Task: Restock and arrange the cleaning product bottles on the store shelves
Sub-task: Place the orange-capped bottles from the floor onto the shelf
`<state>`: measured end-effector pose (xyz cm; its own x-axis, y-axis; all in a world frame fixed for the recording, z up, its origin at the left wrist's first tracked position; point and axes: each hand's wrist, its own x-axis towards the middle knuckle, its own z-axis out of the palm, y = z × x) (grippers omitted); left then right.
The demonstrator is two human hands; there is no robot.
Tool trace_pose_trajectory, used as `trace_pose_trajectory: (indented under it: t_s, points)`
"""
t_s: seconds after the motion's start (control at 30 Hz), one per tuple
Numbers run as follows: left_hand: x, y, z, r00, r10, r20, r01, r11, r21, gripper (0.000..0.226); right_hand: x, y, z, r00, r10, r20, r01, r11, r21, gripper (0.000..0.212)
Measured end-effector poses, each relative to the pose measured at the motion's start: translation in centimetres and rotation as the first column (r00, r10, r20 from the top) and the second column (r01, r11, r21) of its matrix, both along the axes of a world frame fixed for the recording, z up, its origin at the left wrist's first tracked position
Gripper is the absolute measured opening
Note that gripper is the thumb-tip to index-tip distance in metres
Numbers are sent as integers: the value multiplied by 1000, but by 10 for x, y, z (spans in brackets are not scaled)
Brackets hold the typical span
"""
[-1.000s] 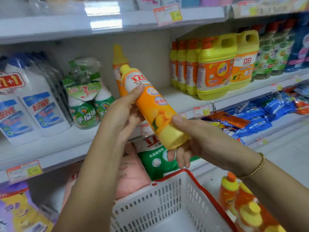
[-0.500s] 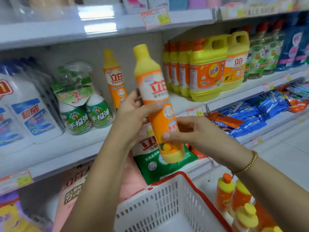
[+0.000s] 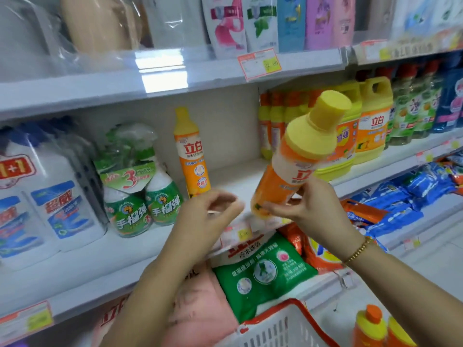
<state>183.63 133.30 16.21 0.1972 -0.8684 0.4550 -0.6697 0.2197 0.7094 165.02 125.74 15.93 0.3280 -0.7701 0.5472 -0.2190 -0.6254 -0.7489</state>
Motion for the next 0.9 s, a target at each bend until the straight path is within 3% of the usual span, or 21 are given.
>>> trace_pose_trajectory:
  t_s: [0.1, 0.2, 0.27, 0.3, 0.43, 0.57, 0.77, 0.9]
  points:
    - [53, -8, -22, 918, 147, 368, -179, 982, 55, 36, 21, -34, 8, 999, -39, -13, 39, 998, -50, 41]
    - [83, -10, -36, 850, 64, 523, -175, 971, 165, 66, 44, -64, 9, 995, -43, -89, 35, 995, -93, 41]
    - [90, -13, -48, 831, 82, 550, -193, 970, 146, 83, 58, -83, 5, 983, -56, -176, 37, 994, -107, 43]
    - [91, -14, -54, 823, 113, 557, -205, 973, 105, 81, 66, -93, 3, 972, -69, -225, 44, 992, -116, 45]
    - [91, -18, -68, 778, 239, 581, -246, 967, -69, 49, 95, -130, -3, 905, -134, -403, 76, 985, -157, 49]
    - [89, -18, -70, 759, 277, 589, -263, 958, -112, 36, 119, -150, -3, 932, -92, -350, 80, 996, -48, 49]
    - [87, -17, -71, 749, 280, 601, -261, 958, -121, 34, 147, -169, 6, 908, 4, -420, 49, 992, 116, 56]
    - [88, -17, -72, 743, 284, 606, -267, 956, -121, 35, 162, -162, 3, 925, 81, -371, -12, 983, 184, 62]
